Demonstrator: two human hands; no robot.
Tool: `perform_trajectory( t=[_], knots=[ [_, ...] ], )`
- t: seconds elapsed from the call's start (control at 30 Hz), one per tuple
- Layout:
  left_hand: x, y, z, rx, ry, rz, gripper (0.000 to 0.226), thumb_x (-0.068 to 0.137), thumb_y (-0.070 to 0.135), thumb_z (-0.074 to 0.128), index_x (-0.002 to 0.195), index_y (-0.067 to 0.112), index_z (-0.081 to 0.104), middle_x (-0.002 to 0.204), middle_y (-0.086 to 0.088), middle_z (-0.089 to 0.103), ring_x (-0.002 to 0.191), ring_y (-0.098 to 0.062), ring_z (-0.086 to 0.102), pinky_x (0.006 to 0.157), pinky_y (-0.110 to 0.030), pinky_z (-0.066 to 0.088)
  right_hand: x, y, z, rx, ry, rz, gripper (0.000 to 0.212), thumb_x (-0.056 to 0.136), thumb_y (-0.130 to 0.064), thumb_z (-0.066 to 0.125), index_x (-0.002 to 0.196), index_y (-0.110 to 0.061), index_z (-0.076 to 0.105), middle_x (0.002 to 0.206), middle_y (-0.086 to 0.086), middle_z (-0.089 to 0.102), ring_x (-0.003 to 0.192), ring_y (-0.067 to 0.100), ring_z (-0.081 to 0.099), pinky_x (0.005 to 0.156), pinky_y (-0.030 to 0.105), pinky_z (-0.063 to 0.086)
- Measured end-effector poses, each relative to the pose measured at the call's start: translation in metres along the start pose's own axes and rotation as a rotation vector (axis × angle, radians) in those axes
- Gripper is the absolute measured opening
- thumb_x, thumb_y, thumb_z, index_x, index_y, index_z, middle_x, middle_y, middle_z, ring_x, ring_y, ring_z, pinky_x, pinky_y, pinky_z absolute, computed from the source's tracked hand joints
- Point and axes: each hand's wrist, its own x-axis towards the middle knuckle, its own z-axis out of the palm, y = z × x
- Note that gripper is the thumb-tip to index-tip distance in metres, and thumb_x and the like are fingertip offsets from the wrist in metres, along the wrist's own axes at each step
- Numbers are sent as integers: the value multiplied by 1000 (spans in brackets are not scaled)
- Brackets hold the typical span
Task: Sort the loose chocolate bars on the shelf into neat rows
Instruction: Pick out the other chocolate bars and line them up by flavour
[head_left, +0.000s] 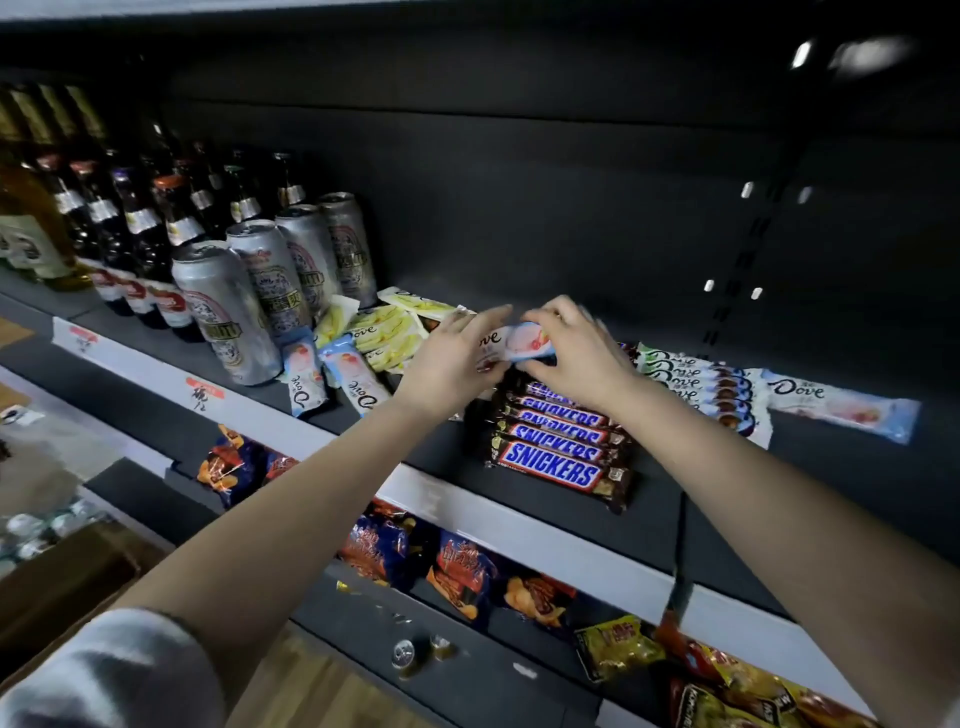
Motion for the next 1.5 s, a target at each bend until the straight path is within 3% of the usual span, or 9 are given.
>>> perform_trajectory(
  t=[0.1, 0.3, 0.43, 0.63, 0.9, 1.07, 1.23, 1.4, 1.5],
  knots=[
    [17, 19, 22, -13, -10, 105, 55, 78, 15, 70, 130, 9, 51, 124, -9, 60, 115, -28, 51, 99, -28, 34, -18, 25, -12, -9, 28, 79, 54, 81, -33, 66, 128, -19, 45, 122, 4, 44, 114, 24, 45, 97, 39, 37],
    [52, 63, 69, 64, 32, 199, 46, 80, 28, 66, 124, 18, 57, 118, -1, 62, 113, -26, 50, 106, -43, 25, -61, 76, -41, -13, 132, 299, 54, 81, -31, 68, 127, -12, 46, 123, 12, 48, 114, 30, 46, 96, 43, 39],
    [70, 95, 93, -58, -66, 243, 48, 80, 24, 68, 125, 13, 56, 121, -8, 60, 114, -30, 50, 104, -39, 33, -97, 108, -62, -53, 154, 441, 54, 83, -29, 66, 130, -14, 44, 125, 12, 45, 117, 30, 43, 100, 41, 36],
    [83, 149, 125, -159, -192, 318, 51, 79, 20, 70, 127, 10, 55, 126, -9, 58, 118, -27, 49, 102, -30, 33, -155, 139, -86, -53, 163, 498, 50, 88, -22, 59, 134, -12, 42, 127, 10, 41, 118, 26, 43, 98, 37, 39],
    [82, 191, 165, -202, -302, 334, 51, 75, 23, 73, 123, 13, 58, 120, -7, 61, 112, -28, 52, 99, -40, 39, -200, 162, -97, -138, 91, 610, 52, 95, -23, 48, 143, -14, 30, 137, 3, 33, 122, 19, 36, 98, 30, 38],
    [75, 202, 184, -109, -364, 317, 52, 79, 30, 68, 128, 20, 54, 124, -1, 59, 116, -24, 47, 102, -35, 35, -215, 171, -87, -180, 71, 677, 51, 95, -19, 48, 143, -15, 32, 138, 3, 35, 115, 22, 36, 95, 35, 42],
    [63, 203, 200, -10, -322, 258, 43, 83, 29, 56, 126, 31, 53, 123, 6, 59, 121, -20, 42, 103, -36, 31, -214, 180, -72, -161, 24, 759, 60, 86, 7, 39, 141, -16, 37, 136, 8, 39, 113, 27, 39, 96, 31, 39],
    [51, 201, 207, -37, -191, 232, 42, 84, 26, 57, 126, 26, 54, 131, 6, 52, 124, -20, 38, 104, -32, 24, -205, 189, -62, -100, 148, 783, 54, 87, 8, 39, 135, -16, 46, 131, 8, 38, 112, 27, 39, 94, 31, 42],
    [50, 202, 209, -5, -165, 185, 44, 83, 30, 60, 125, 22, 55, 133, 3, 49, 123, -23, 39, 104, -34, 23, -198, 191, -56, -15, 268, 862, 46, 88, 8, 39, 129, -9, 52, 129, 11, 40, 113, 28, 42, 95, 24, 39]
  ],
)
